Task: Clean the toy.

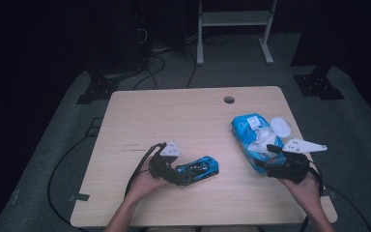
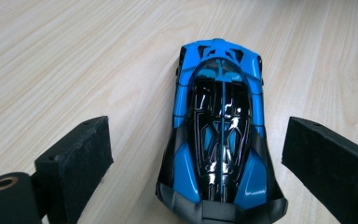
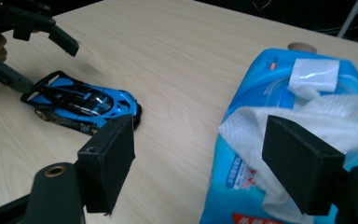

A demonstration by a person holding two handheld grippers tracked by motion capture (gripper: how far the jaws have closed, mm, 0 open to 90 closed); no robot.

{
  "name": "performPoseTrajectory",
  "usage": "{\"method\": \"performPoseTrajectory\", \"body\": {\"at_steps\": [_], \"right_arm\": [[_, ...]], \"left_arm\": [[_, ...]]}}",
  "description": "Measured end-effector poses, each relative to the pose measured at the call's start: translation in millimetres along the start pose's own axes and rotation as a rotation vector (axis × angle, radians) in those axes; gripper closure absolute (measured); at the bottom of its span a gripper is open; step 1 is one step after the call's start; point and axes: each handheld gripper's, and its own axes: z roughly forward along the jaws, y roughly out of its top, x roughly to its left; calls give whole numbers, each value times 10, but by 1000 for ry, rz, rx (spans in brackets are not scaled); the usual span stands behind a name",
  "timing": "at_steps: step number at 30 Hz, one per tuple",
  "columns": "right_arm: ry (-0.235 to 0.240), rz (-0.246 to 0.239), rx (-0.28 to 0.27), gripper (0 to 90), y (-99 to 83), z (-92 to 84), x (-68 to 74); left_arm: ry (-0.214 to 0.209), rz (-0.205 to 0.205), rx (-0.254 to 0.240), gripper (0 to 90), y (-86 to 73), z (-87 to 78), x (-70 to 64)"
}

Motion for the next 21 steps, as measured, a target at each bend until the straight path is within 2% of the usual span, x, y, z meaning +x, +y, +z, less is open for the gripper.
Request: {"method": "performPoseTrajectory", "body": {"at_steps": [6, 12, 21], "right_arm": [[-29, -19, 7, 242, 174, 28, -67], [-79, -24, 25, 242, 348, 101, -239], [-125, 6, 93, 243, 330, 231, -468]], "left_arm": [[-1, -5, -8, 76, -21, -27, 1], [2, -6, -9, 76, -37, -53, -12], [1, -3, -6, 76, -52, -39, -43]]}}
